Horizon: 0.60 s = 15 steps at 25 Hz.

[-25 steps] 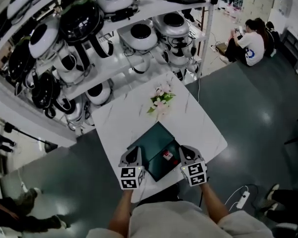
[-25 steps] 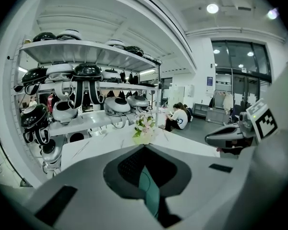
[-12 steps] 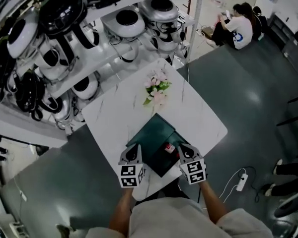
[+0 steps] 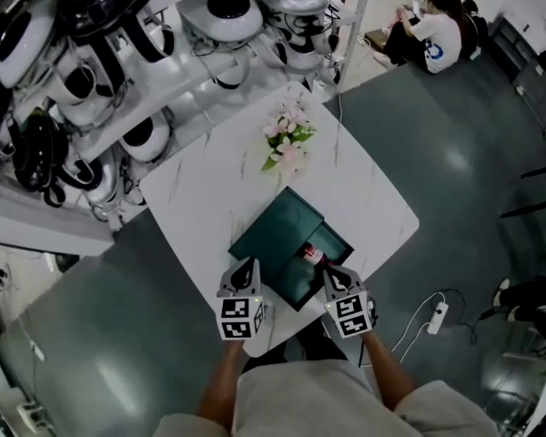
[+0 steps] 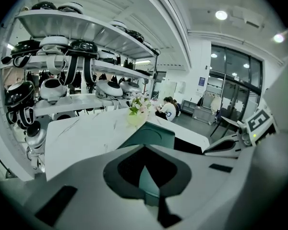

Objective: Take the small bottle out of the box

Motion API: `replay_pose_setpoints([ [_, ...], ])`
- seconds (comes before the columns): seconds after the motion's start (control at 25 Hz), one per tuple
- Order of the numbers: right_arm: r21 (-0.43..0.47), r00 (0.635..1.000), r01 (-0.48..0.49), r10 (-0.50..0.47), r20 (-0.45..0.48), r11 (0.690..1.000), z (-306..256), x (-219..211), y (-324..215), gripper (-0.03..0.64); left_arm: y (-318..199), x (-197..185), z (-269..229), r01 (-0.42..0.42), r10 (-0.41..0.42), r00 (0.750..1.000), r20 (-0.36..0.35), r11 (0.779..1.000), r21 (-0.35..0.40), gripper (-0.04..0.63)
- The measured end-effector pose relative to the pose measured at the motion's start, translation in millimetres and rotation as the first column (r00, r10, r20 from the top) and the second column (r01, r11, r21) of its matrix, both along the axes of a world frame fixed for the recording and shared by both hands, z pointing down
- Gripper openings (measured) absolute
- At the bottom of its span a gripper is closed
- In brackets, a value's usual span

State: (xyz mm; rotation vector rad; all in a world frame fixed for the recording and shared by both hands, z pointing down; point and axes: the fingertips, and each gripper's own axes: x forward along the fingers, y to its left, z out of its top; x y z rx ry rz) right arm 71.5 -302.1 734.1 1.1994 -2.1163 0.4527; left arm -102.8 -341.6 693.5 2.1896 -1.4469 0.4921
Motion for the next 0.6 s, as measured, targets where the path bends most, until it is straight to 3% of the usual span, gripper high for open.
replay_pose_setpoints([
  [0.24, 0.007, 0.959, 0.181, -0.175, -0.221, 0.983, 17.7, -9.9, 11.2, 0.021, 9.8, -6.5, 9.0, 0.012, -0.012, 1.000, 0.002, 1.000, -0.016, 0.018],
  [0.48, -0.022, 0.922, 0.276, -0.271, -0.277, 0.961, 23.9, -16.7, 13.5, 0.026, 16.0, -5.9, 10.1, 0.018, -0.018, 1.000, -0.006, 1.000, -0.018, 0.018],
  [0.6, -0.048, 0.906, 0.308, -0.308, -0.290, 0.950, 27.8, -19.3, 13.1, 0.191, 18.4, -7.0, 9.2, 0.024, -0.024, 1.000, -0.013, 1.000, -0.020, 0.018],
])
